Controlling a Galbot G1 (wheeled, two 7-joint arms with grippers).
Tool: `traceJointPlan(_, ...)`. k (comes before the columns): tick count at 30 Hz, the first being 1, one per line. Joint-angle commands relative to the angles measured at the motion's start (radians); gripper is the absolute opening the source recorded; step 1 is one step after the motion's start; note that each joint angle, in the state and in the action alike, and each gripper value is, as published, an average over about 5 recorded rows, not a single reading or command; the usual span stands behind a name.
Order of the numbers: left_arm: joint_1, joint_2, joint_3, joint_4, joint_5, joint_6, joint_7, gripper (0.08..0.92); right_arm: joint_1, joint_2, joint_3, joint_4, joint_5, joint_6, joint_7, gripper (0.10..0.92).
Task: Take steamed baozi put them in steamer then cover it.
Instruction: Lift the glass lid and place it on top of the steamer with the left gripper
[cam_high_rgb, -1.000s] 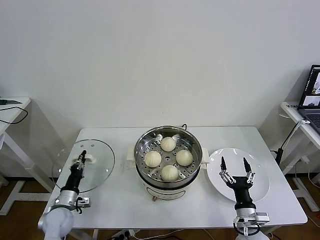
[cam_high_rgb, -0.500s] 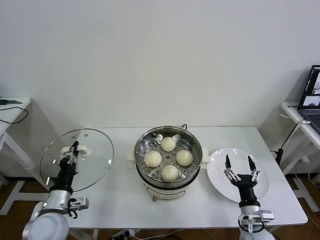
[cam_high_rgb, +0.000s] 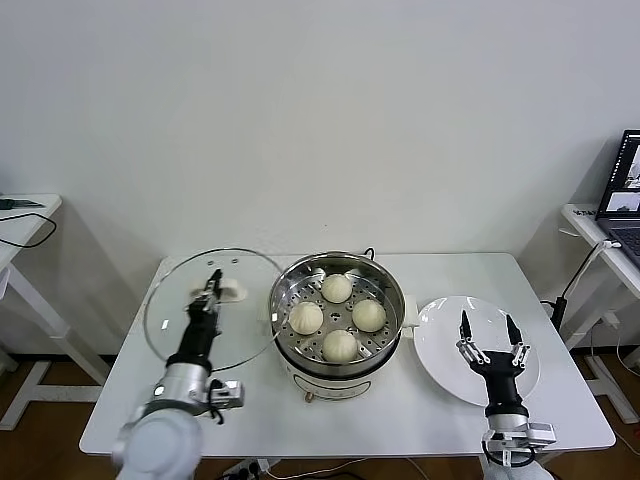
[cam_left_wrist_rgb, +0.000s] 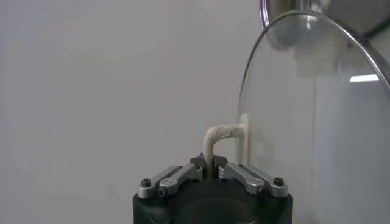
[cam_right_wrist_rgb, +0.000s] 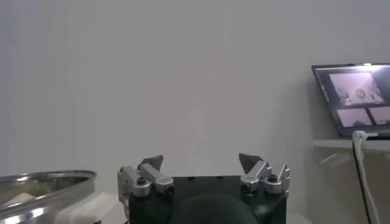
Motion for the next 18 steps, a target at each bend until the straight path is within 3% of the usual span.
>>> traceJointPlan(1, -0.248, 0.009, 0.314, 0.028, 0.038, 0.223, 0.07, 0.188, -0.001, 0.011, 0.014, -0.008, -0.008, -0.001, 0.0, 0.823)
traceJointPlan(9, -0.332, -0.055, 0.433, 0.081, 0.082, 0.293, 0.094, 0.188, 0.003, 0.017, 0.01, -0.017, -0.02, -0.003, 0.0, 0.823)
traceJointPlan(18, -0.34, -0.111, 0.499, 0.149, 0.157, 0.307, 0.113, 0.188, 0.006, 0.026, 0.009, -0.034, -0.031, 0.003, -0.001, 0.823)
